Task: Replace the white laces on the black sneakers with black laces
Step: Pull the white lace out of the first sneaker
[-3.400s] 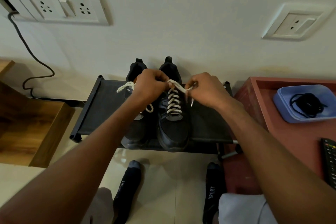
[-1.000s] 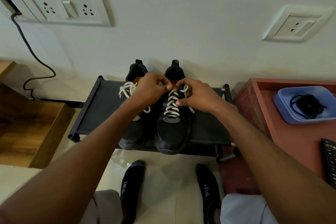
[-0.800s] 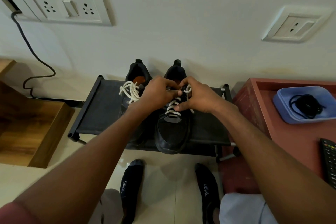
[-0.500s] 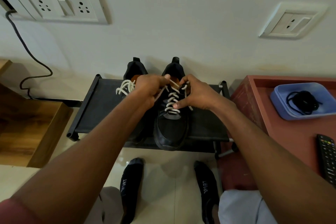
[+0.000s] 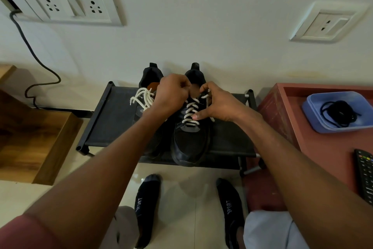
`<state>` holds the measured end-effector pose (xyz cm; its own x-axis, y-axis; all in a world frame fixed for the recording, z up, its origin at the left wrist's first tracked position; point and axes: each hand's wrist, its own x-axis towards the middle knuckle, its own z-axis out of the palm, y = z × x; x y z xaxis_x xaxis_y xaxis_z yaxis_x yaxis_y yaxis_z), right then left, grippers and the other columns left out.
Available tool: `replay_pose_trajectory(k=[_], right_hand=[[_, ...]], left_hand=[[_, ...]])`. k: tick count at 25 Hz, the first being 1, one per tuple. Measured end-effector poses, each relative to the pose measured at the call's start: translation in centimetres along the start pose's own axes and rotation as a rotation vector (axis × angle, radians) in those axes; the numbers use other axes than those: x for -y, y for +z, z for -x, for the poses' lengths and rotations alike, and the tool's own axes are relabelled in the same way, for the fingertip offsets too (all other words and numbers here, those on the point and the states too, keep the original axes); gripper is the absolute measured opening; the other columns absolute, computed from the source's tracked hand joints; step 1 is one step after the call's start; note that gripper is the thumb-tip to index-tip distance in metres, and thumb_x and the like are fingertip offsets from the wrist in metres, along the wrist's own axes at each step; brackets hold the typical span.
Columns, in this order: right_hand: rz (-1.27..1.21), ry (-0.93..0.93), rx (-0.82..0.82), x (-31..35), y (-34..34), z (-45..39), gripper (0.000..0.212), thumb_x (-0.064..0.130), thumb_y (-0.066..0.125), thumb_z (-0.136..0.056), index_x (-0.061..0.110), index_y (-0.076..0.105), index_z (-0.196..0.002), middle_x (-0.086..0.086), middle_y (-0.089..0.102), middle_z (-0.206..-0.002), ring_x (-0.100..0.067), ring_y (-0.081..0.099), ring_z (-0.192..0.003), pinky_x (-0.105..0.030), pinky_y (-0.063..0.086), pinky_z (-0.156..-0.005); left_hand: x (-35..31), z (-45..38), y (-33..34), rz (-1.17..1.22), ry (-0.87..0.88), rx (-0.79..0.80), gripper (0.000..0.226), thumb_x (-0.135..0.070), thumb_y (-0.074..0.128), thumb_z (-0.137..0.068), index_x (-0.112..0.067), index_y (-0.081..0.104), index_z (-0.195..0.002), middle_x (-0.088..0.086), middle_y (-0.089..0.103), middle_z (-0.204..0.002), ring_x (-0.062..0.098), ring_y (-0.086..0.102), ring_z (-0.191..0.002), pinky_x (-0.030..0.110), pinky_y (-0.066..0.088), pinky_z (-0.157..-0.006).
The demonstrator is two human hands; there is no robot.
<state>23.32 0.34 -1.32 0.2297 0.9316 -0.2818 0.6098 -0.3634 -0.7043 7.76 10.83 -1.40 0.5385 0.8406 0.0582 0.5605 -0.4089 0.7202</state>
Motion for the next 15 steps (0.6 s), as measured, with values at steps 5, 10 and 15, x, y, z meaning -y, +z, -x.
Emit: replay_pose_trajectory(k=[5,10,15], right_hand=[[-0.004,-0.001,0.017,-0.2,-0.1,-0.4,0.078,0.036,0.100,-0.065,0.036,0.048,-0.124,0.008,0.061,-0.106,-0.013,0.062,-0.095,-0.030,0.049,-0.076],[0.013,-0.005,-0.004,-0.3,0.2,-0.5,0.079,0.038,0.101,-0.062,0.036,0.050,-0.122,0.006,0.064,-0.104,-0.014,0.064,-0.095,-0.038,0.056,-0.083],[0.009,-0.006,0.016,0.0,0.0,-0.3,0.076,0.034,0.099,-0.066,0.034,0.050,-0.123,0.009,0.060,-0.102,-0.014,0.061,-0.096,-0.034,0.051,-0.080]], left_hand=[[-1.4,0.3,-1.8,0.942,-0.580,0.024,0.027,-0.031,0.061,-0.105,-0.012,0.061,-0.085,-0.002,0.060,-0.067,0.014,0.061,-0.060,0.026,0.047,-0.057],[-0.4,0.7,-1.2,-0.144,-0.010,0.028,0.018,-0.033,0.084,-0.083,-0.026,0.067,-0.083,-0.011,0.067,-0.080,0.008,0.065,-0.075,0.023,0.045,-0.058],[-1.2,0.1,-3.3,0.711,-0.199,-0.138,0.017,-0.021,0.072,-0.098,-0.010,0.066,-0.085,0.006,0.076,-0.088,0.009,0.072,-0.080,0.023,0.050,-0.060]])
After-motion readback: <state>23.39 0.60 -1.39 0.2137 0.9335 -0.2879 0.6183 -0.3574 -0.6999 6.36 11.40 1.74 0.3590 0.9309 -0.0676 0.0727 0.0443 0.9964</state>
